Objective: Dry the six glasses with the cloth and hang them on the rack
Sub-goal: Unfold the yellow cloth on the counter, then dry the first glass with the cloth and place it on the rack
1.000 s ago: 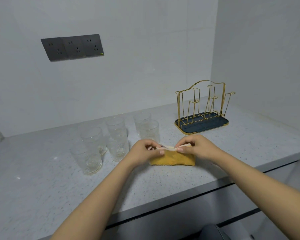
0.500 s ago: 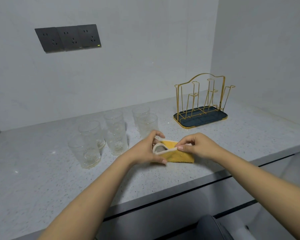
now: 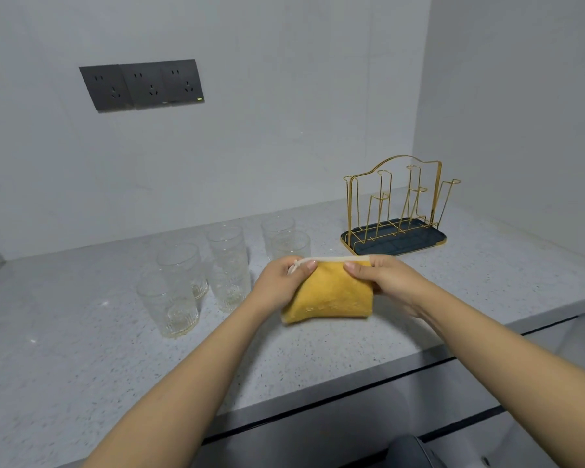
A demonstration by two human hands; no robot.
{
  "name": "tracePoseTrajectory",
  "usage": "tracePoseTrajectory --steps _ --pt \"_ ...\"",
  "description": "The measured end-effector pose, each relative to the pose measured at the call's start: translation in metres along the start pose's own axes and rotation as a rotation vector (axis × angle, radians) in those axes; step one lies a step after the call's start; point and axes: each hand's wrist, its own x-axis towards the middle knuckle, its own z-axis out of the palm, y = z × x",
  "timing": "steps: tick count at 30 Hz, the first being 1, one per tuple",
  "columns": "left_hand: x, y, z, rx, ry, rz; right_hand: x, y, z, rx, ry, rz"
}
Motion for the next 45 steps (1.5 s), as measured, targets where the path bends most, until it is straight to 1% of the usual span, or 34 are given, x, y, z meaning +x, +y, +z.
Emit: tracePoseTrajectory --steps 4,6,8,10,13,15,18,20,23,26,29,34,37,39,41,43,45 --pt "0.010 0.030 -0.005 -0.034 0.179 0.036 0.005 -0.031 -0.001 0.114 0.100 -0.082" --pt "0.015 0.046 -0.009 -0.101 0.245 0.047 0.005 -0.047 0.001 0.285 0.118 -0.111" --pt "0.020 0.056 -0.010 -0.239 0.271 0.000 0.005 -0.055 0.006 0.548 0.050 -0.072" --pt "0.024 0.058 -0.007 -0.295 0.272 -0.047 0.006 -0.050 0.012 0.708 -0.048 0.019" --pt "0.027 0.043 0.004 -0.246 0.313 -0.079 0.008 -0.028 0.018 0.718 -0.072 0.206" --pt "0.026 0.031 0.008 -0.197 0.376 -0.105 0.009 -0.019 0.018 0.702 -0.016 0.293" --pt "0.024 0.017 0.013 -0.132 0.442 -0.101 0.009 -0.015 0.013 0.665 0.127 0.372" --pt "0.022 0.010 0.018 -0.086 0.470 -0.096 0.010 -0.013 0.009 0.669 0.198 0.389" --pt "0.025 -0.001 0.023 -0.014 0.501 -0.121 0.016 -0.010 0.004 0.712 0.326 0.365" --pt "0.040 -0.010 0.023 -0.073 0.441 -0.232 0.023 -0.004 0.004 0.712 0.456 0.317" --pt "0.055 -0.021 0.024 -0.190 0.387 -0.279 0.031 -0.002 0.011 0.695 0.428 0.282" --pt "0.063 -0.032 0.033 -0.214 0.423 -0.260 0.049 0.008 0.021 0.716 0.355 0.252" --pt "0.062 -0.036 0.031 -0.250 0.431 -0.240 0.054 0.012 0.028 0.759 0.266 0.230" --pt "0.057 -0.033 0.030 -0.346 0.405 -0.232 0.056 0.012 0.033 0.739 0.206 0.217" --pt "0.050 -0.026 0.030 -0.425 0.388 -0.215 0.053 0.008 0.040 0.633 0.162 0.195" --pt "0.044 -0.017 0.031 -0.505 0.390 -0.197 0.047 0.003 0.049 0.341 0.138 0.096" --pt "0.041 -0.010 0.030 -0.649 0.382 -0.193 0.031 0.001 0.066 0.034 0.173 -0.132"
